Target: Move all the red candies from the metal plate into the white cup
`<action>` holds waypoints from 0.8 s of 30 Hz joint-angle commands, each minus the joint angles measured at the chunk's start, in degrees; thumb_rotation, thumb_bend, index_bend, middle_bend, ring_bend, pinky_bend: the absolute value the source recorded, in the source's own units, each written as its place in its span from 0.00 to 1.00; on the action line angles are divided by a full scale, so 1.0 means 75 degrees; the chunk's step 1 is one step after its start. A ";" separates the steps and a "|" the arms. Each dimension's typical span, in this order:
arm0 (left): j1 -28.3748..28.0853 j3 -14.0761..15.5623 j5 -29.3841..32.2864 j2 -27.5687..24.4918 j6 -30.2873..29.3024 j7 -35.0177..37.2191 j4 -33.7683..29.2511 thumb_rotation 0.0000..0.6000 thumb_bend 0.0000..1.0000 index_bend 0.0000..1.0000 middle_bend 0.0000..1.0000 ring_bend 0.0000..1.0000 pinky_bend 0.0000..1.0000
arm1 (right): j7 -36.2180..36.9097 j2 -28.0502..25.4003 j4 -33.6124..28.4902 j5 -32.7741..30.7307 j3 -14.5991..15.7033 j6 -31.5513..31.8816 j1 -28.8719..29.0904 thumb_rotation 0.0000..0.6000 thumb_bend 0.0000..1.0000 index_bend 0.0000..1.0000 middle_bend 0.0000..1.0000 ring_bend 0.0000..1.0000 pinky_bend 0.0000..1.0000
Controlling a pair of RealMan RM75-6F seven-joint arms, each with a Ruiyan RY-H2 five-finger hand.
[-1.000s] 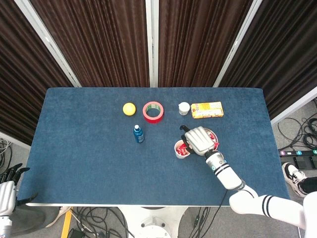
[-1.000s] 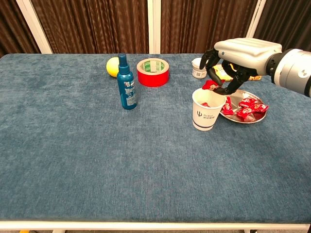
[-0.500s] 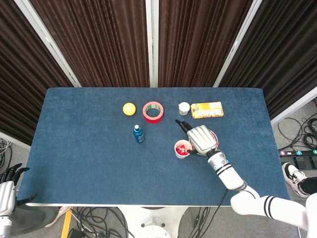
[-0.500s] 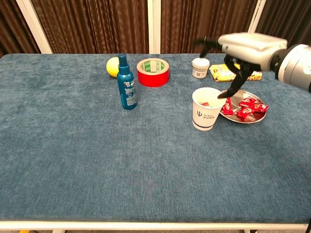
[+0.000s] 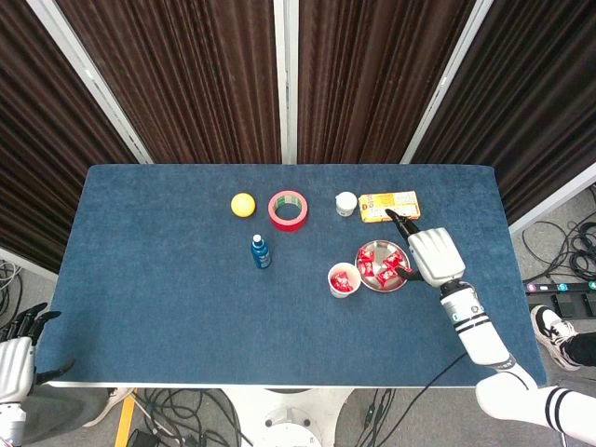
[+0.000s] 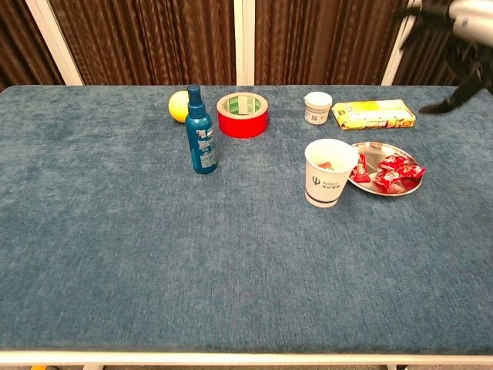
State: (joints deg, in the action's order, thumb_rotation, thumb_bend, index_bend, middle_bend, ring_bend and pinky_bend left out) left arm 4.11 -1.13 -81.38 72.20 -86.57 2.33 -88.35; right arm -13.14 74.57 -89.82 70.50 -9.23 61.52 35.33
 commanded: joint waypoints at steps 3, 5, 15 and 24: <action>-0.0009 0.0010 0.0024 -0.0012 0.0030 -0.0054 -0.0040 1.00 0.05 0.30 0.22 0.14 0.19 | -0.0331 0.0472 0.0644 -0.0590 0.0179 -0.0915 0.0259 1.00 0.12 0.26 0.25 0.74 1.00; -0.0014 0.0013 0.0042 -0.0015 0.0052 -0.0075 -0.0055 1.00 0.05 0.30 0.22 0.14 0.19 | -0.0478 0.0760 0.0950 -0.0769 0.0175 -0.1222 0.0439 1.00 0.10 0.26 0.26 0.74 1.00; 0.0010 0.0002 0.0176 -0.0030 0.0093 -0.0058 -0.0029 1.00 0.05 0.30 0.22 0.14 0.19 | -0.1302 0.2186 0.2577 -0.1624 0.0009 -0.2191 0.1331 1.00 0.06 0.26 0.25 0.74 1.00; 0.0027 0.0015 0.0212 -0.0009 0.0129 0.0036 0.0047 1.00 0.05 0.30 0.22 0.14 0.19 | -0.1618 0.2658 0.3291 -0.1920 0.0135 -0.2366 0.1465 1.00 0.12 0.28 0.28 0.75 1.00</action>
State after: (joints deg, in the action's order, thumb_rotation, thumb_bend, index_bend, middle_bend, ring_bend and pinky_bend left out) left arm 4.30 -1.02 -79.78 72.13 -85.60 2.60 -88.00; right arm -25.15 94.25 -65.42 56.32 -8.36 43.96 46.24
